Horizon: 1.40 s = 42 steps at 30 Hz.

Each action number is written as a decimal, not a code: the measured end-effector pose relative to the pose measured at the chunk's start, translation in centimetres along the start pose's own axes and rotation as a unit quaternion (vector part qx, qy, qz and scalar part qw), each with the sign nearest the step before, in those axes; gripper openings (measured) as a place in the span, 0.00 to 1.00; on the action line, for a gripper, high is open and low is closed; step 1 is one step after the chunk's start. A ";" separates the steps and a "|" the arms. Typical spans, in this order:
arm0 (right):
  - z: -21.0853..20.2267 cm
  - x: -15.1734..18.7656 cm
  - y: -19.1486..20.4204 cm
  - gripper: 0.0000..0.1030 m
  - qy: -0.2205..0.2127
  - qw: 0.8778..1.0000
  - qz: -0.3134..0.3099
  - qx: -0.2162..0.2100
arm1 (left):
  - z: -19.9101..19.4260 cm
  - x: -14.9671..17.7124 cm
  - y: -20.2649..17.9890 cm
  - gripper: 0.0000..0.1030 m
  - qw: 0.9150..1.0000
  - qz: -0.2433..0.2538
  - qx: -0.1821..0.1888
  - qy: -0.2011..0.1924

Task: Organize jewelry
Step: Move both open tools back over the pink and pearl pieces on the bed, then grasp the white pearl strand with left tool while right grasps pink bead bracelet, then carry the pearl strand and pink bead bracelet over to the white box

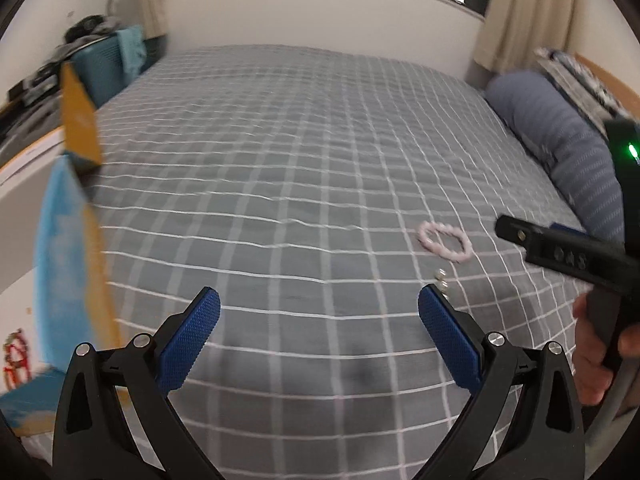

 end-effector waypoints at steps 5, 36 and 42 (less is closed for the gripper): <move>3.6 -0.1 -3.2 0.89 0.035 0.999 0.017 0.004 | 3.3 0.4 -4.3 0.95 1.000 0.016 0.013 0.006; 11.0 0.5 -3.0 0.11 0.122 0.990 0.043 -0.048 | 11.1 2.7 -9.8 0.11 0.997 0.062 0.034 0.042; 10.2 0.6 -3.0 0.11 0.119 0.991 0.043 -0.040 | 10.7 2.6 -9.7 0.10 0.997 0.058 0.032 0.046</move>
Point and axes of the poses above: each gripper's, at about its wrist camera, not at the fingertips, and z roughly the way its jaws point, y to its left, x to its underside, the point moved 4 cm from there along z, roughly the way its jaws point, and after that the axes turned 1 degree about -x, right-handed, at the moved point
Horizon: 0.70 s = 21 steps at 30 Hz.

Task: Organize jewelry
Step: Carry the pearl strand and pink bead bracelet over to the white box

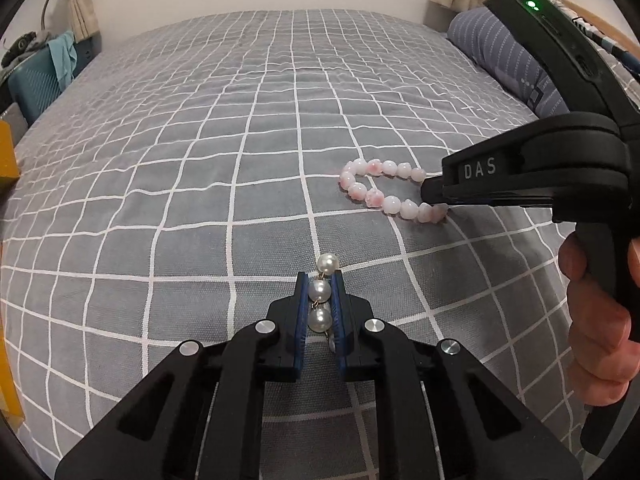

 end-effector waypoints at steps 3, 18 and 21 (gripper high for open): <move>-0.7 0.2 -0.1 0.11 -0.006 1.000 0.002 0.000 | -0.6 0.0 0.4 0.10 1.000 -0.013 0.008 0.007; -6.1 1.3 1.4 0.11 -0.052 0.998 -0.015 -0.024 | -4.7 -0.7 3.6 0.10 0.999 -0.032 -0.008 -0.006; -7.3 1.6 2.1 0.11 -0.062 0.998 -0.020 -0.026 | -5.6 -0.8 4.1 0.10 0.999 -0.033 -0.002 -0.006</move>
Point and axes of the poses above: each gripper's, at about its wrist camera, not at the fingertips, and z roughly the way its jaws point, y to its left, x to its underside, the point moved 4 cm from there along z, roughly the way its jaws point, and after that the axes turned 1 degree about -x, right-handed, at the moved point
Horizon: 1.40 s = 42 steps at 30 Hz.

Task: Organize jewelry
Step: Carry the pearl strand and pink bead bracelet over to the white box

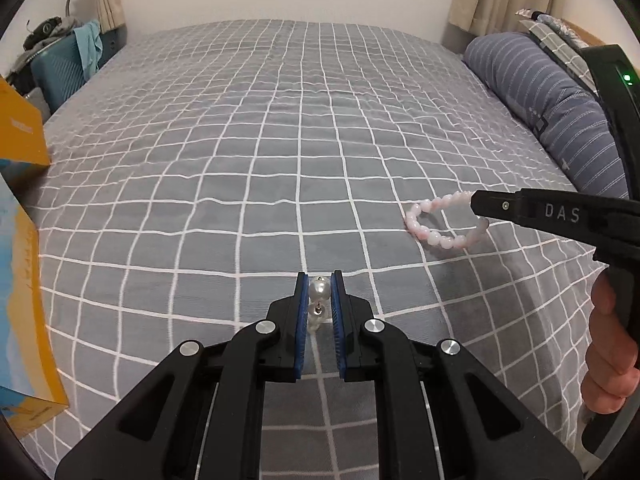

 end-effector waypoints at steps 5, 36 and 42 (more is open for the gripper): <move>-1.8 0.1 1.2 0.11 -0.016 1.000 -0.009 -0.003 | -1.9 -0.5 0.8 0.10 1.000 -0.004 0.000 -0.007; -8.8 3.8 15.9 0.11 -0.056 0.994 -0.082 -0.053 | -14.4 0.0 10.9 0.11 0.996 -0.043 -0.064 -0.050; -9.2 3.0 21.8 0.09 -0.057 0.988 -0.113 -0.084 | -17.2 0.0 15.7 0.11 0.991 -0.066 -0.097 -0.060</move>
Point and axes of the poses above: each gripper's, at about its wrist camera, not at the fingertips, and z roughly the way its jaws point, y to its left, x to its underside, the point moved 4 cm from there along z, roughly the way its jaws point, and after that the axes turned 1 degree about -x, right-handed, at the moved point
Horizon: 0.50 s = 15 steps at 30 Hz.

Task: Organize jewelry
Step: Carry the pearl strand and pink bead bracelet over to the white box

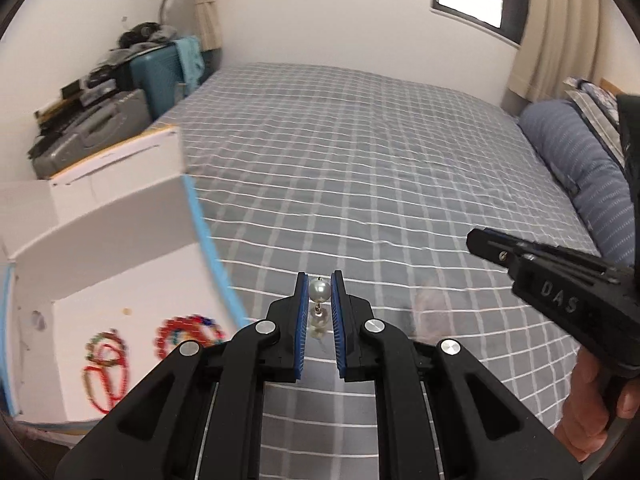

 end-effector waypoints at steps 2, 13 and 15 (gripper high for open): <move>0.1 -0.9 2.1 0.08 -0.003 1.000 -0.014 -0.008 | -0.4 -0.3 2.1 0.11 1.000 -0.010 -0.013 -0.001; 4.7 0.4 3.7 0.38 0.030 0.998 -0.040 0.025 | -2.4 0.7 11.2 0.11 0.996 -0.064 -0.059 -0.002; 6.9 2.1 0.9 0.38 0.066 0.997 -0.019 0.037 | -2.3 0.8 11.3 0.11 0.996 -0.065 -0.055 -0.001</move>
Point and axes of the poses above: each gripper's, at about its wrist camera, not at the fingertips, and z roughly the way its jaws point, y to its left, x to its underside, the point moved 4 cm from there along z, roughly the way its jaws point, and after that the axes turned 1 degree about -x, right-handed, at the moved point
